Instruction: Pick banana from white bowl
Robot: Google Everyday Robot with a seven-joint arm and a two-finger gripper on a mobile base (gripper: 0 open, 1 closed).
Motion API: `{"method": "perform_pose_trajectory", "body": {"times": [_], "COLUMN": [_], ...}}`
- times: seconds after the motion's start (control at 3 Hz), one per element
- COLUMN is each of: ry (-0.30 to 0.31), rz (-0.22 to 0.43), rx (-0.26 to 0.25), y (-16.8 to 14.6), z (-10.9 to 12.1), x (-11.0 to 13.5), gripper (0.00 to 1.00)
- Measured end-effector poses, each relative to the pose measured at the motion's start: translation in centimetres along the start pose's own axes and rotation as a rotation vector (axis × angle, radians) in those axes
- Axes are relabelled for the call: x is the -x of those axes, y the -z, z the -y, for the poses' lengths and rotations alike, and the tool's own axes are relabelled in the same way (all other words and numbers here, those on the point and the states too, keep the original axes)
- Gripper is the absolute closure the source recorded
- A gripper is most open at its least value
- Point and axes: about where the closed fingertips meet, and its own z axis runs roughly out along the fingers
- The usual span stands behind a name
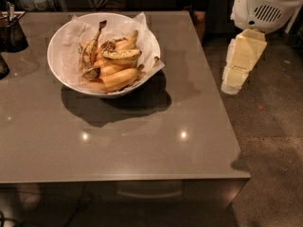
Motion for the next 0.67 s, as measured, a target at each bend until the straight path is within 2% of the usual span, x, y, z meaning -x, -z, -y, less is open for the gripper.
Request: {"method": "perform_pose_trajectory", "body": {"times": [0.33, 0.67], "ry": [-0.031, -0.054], "rz": [0.033, 0.051], "rx": [-0.033, -0.03], "y": [1.3, 1.8], "z": [0.4, 0.5], "x": [2.7, 7.0], "gripper": [0.0, 0.0]}}
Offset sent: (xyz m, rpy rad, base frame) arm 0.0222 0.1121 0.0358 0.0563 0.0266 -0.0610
